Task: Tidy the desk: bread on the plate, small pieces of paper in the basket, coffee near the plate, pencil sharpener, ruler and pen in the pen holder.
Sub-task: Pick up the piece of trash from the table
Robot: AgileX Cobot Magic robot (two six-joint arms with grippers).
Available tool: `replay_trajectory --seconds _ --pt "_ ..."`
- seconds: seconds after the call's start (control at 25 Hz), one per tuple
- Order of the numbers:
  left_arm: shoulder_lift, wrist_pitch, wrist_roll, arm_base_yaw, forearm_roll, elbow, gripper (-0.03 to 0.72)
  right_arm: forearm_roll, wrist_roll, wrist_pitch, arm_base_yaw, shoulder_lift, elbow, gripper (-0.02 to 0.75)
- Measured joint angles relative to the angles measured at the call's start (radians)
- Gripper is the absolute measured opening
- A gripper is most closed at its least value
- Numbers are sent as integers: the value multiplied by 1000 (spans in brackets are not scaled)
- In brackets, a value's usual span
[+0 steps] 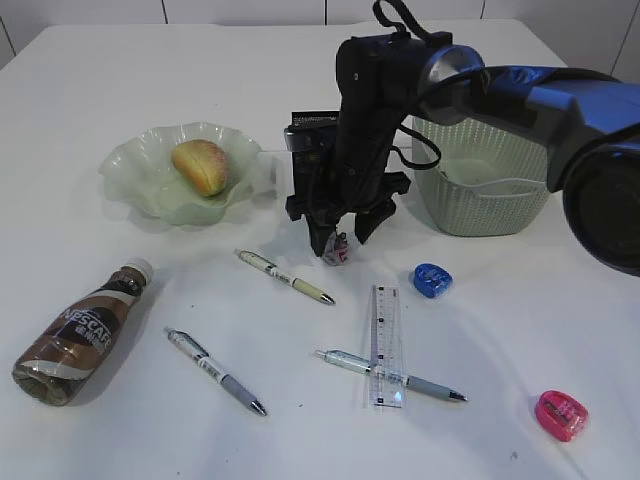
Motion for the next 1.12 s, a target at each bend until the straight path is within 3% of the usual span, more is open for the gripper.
replay_trajectory --seconds 1.12 --pt "4 0 0 0 6 0 466 4 -7 -44 0 52 0 533"
